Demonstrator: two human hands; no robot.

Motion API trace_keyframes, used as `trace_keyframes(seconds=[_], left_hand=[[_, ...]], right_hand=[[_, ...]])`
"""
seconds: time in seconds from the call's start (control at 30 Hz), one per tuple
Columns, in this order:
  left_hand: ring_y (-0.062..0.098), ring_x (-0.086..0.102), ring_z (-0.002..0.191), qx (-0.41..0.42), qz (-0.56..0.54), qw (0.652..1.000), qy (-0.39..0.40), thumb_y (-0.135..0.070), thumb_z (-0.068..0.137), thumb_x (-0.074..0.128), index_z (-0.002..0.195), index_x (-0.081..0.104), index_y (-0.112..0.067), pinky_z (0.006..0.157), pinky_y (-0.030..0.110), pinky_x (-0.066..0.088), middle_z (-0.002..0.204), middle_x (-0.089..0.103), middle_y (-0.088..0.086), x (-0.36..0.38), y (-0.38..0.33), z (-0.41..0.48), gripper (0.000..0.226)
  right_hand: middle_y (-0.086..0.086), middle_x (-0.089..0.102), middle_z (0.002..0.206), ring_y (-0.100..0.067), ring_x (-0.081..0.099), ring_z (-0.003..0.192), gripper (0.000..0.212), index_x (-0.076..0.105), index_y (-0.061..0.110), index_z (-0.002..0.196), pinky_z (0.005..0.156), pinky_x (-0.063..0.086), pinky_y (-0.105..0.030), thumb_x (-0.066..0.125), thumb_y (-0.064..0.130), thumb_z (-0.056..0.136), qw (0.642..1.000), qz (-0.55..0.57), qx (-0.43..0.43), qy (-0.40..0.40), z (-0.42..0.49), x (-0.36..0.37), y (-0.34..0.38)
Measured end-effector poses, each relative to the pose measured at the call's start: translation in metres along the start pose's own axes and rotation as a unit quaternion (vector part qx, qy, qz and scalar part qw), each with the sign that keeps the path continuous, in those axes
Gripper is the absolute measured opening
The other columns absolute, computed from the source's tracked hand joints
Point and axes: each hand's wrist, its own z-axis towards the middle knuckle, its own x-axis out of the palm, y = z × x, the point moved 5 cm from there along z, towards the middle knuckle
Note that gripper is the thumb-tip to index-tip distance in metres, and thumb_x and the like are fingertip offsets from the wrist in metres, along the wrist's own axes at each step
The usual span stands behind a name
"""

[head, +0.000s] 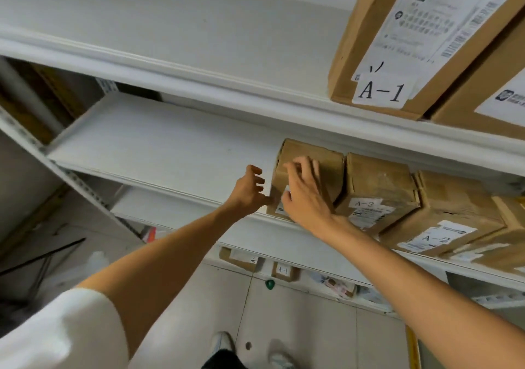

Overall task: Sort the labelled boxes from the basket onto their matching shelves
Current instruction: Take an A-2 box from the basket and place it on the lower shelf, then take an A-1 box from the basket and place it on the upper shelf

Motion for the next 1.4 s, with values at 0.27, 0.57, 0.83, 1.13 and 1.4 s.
trace_keyframes(seconds=[0.27, 0.57, 0.83, 1.13, 1.4], left_hand=[[0.02, 0.06, 0.104, -0.022, 0.244, 0.959, -0.14, -0.015, 0.075, 0.079, 0.122, 0.052, -0.014, 0.086, 0.033, 0.051, 0.116, 0.064, 0.007, -0.078, 0.024, -0.088, 0.054], [0.024, 0.057, 0.105, -0.207, 0.274, 0.883, -0.32, -0.031, 0.076, 0.075, 0.119, 0.052, -0.017, 0.084, 0.036, 0.049, 0.117, 0.06, 0.003, -0.083, 0.098, -0.29, 0.051], [0.025, 0.058, 0.105, -0.378, 0.165, 0.785, -0.463, -0.037, 0.076, 0.072, 0.115, 0.054, -0.016, 0.082, 0.036, 0.049, 0.114, 0.061, 0.003, -0.014, 0.155, -0.52, 0.047], [0.024, 0.058, 0.096, -0.518, -0.009, 0.622, -0.587, -0.03, 0.077, 0.072, 0.108, 0.055, -0.015, 0.079, 0.037, 0.051, 0.104, 0.061, 0.003, 0.155, 0.181, -0.783, 0.039], [0.023, 0.058, 0.097, -0.614, -0.106, 0.454, -0.637, -0.037, 0.078, 0.074, 0.112, 0.056, -0.015, 0.079, 0.037, 0.051, 0.109, 0.062, 0.005, 0.329, 0.174, -0.931, 0.044]], right_hand=[[-0.011, 0.047, 0.123, -0.025, 0.045, 0.111, 0.045, 0.047, 0.006, 0.127, 0.089, 0.049, -0.036, 0.056, 0.004, 0.083, 0.969, 0.044, -0.228, 0.08, -0.01, 0.027, 0.06], [-0.01, 0.056, 0.112, -0.028, 0.054, 0.101, 0.03, 0.052, 0.01, 0.108, 0.082, 0.05, -0.041, 0.06, 0.024, 0.082, 0.857, 0.016, -0.448, 0.254, -0.088, 0.058, 0.176], [-0.011, 0.051, 0.122, -0.029, 0.051, 0.113, 0.052, 0.047, 0.01, 0.127, 0.085, 0.043, -0.035, 0.066, 0.028, 0.083, 0.664, -0.011, -0.682, 0.306, -0.278, 0.061, 0.299], [-0.015, 0.054, 0.119, -0.033, 0.053, 0.11, 0.051, 0.048, 0.004, 0.126, 0.088, 0.045, -0.041, 0.064, 0.024, 0.082, 0.359, -0.066, -0.873, 0.324, -0.572, 0.032, 0.356], [-0.013, 0.053, 0.116, -0.031, 0.054, 0.107, 0.039, 0.048, 0.006, 0.12, 0.087, 0.047, -0.042, 0.062, 0.022, 0.087, 0.174, -0.103, -0.922, 0.33, -0.806, -0.001, 0.317]])
